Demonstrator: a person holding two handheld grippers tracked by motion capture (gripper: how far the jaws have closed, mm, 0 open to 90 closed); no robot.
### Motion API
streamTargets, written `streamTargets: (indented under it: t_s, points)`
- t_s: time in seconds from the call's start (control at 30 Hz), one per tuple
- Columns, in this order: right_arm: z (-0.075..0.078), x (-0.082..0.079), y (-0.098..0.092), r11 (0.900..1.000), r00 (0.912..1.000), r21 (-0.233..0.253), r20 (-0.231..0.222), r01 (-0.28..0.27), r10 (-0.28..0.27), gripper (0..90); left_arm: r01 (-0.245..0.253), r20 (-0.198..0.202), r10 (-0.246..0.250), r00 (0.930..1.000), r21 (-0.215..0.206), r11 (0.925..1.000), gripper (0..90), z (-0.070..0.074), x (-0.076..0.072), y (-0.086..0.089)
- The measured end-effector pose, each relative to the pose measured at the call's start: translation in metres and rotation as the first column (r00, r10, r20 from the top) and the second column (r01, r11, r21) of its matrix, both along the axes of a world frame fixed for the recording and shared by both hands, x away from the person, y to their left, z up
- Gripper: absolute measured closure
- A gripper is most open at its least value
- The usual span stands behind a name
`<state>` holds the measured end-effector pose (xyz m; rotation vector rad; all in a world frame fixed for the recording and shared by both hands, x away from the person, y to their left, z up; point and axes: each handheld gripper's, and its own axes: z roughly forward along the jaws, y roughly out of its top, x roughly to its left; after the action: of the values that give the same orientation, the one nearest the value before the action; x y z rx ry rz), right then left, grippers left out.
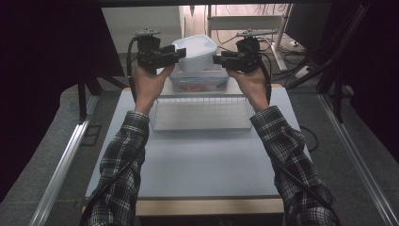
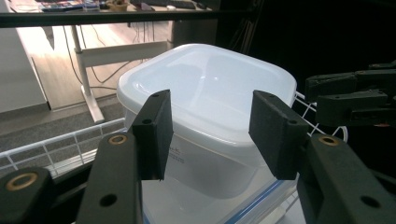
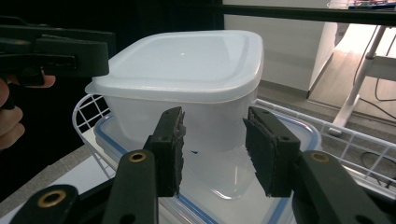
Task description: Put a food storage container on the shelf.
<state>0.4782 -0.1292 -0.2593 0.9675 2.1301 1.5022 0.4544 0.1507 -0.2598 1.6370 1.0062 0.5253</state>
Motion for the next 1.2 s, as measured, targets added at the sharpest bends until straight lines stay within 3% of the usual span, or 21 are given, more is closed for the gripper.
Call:
streamTargets:
  t_s: [0.17, 0.3, 0.47, 0.57, 0.77, 0.9, 1.07, 1.2]
  points:
    - [-0.002, 0.001, 0.002, 1.0, 1.0, 0.01, 0.004, -0.006, 0.006, 56.1, -0.005, 0.009, 0.005, 0.9999, 0.023, 0.9997, 51.0, 0.002, 0.0, 0.001]
    - [0.001, 0.0, -0.003, 1.0, 0.9999, 0.025, 0.016, -0.003, 0.002, 58.9, -0.01, 0.036, 0.01, 0.9993, -0.008, 0.9999, 54.8, 0.007, -0.007, 0.008]
    - [0.001, 0.002, -0.011, 1.0, 0.9996, 0.021, 0.022, 0.017, -0.018, 73.6, -0.003, 0.04, 0.005, 0.9992, -0.059, 0.9982, 69.6, 0.0, -0.02, 0.018]
    - [-0.002, 0.008, -0.014, 0.999, 0.9992, 0.015, 0.017, 0.035, -0.035, 81.1, 0.008, 0.032, -0.006, 0.9995, -0.045, 0.9989, 75.1, -0.009, -0.025, 0.018]
    - [-0.011, 0.027, -0.01, 0.998, 0.9976, 0.004, 0.017, 0.068, -0.068, 86.2, -0.02, -0.019, 0.019, 0.9996, -0.02, 0.9996, 80.5, -0.026, -0.011, 0.016]
    - [-0.016, 0.042, -0.004, 0.997, 0.9965, -0.022, 0.032, 0.078, -0.077, 86.3, -0.063, -0.034, 0.064, 0.9974, 0.017, 0.9979, 82.5, -0.032, 0.0, 0.01]
    - [-0.025, 0.053, 0.002, 0.999, 0.9989, -0.027, 0.022, 0.042, -0.041, 89.2, -0.08, -0.055, 0.08, 0.9953, 0.009, 0.9968, 87.8, -0.039, 0.01, 0.008]
    - [-0.026, 0.05, 0.004, 0.999, 0.9993, -0.04, 0.023, 0.03, -0.029, 89.6, -0.085, -0.06, 0.085, 0.9945, -0.003, 0.9963, 89.8, -0.041, 0.014, 0.009]
